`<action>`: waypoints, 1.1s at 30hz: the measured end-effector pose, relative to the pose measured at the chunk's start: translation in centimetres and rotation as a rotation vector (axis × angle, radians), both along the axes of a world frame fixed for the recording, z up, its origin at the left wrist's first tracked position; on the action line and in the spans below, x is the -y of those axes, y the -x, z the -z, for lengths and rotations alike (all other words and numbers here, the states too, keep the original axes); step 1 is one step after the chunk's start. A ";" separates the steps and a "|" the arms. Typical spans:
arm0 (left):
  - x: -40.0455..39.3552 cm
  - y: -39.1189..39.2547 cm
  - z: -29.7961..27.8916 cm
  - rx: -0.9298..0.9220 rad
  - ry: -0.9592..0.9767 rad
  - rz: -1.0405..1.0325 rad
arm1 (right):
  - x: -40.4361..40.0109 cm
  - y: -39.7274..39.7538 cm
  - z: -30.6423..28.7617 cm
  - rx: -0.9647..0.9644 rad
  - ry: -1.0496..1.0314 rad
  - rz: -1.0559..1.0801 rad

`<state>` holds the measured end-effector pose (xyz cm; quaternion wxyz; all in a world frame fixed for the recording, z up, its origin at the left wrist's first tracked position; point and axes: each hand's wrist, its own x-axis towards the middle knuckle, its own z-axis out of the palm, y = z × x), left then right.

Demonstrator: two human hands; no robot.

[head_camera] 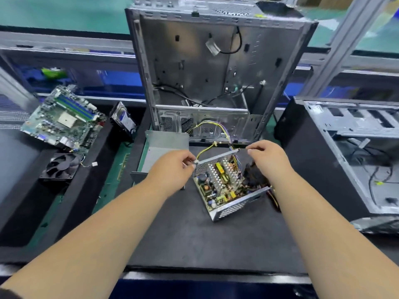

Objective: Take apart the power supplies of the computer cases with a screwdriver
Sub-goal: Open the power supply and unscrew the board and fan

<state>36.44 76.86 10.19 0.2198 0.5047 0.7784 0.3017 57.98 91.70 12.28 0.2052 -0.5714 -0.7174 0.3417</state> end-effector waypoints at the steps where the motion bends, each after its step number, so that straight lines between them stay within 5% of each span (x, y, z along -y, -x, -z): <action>1: -0.7 -0.4 0.2 -0.015 0.032 -0.002 | -0.8 0.1 0.2 0.007 0.019 -0.024; 20: -4.7 -1.4 1.3 -0.705 0.223 0.122 | -6.7 2.8 2.0 0.184 0.497 -0.401; 27: -5.1 -0.2 1.3 -0.674 0.220 0.150 | -5.5 1.4 0.4 0.378 0.412 -0.478; 33: -5.1 0.4 1.1 -0.650 0.147 0.212 | -5.2 0.1 0.9 0.214 0.443 -0.353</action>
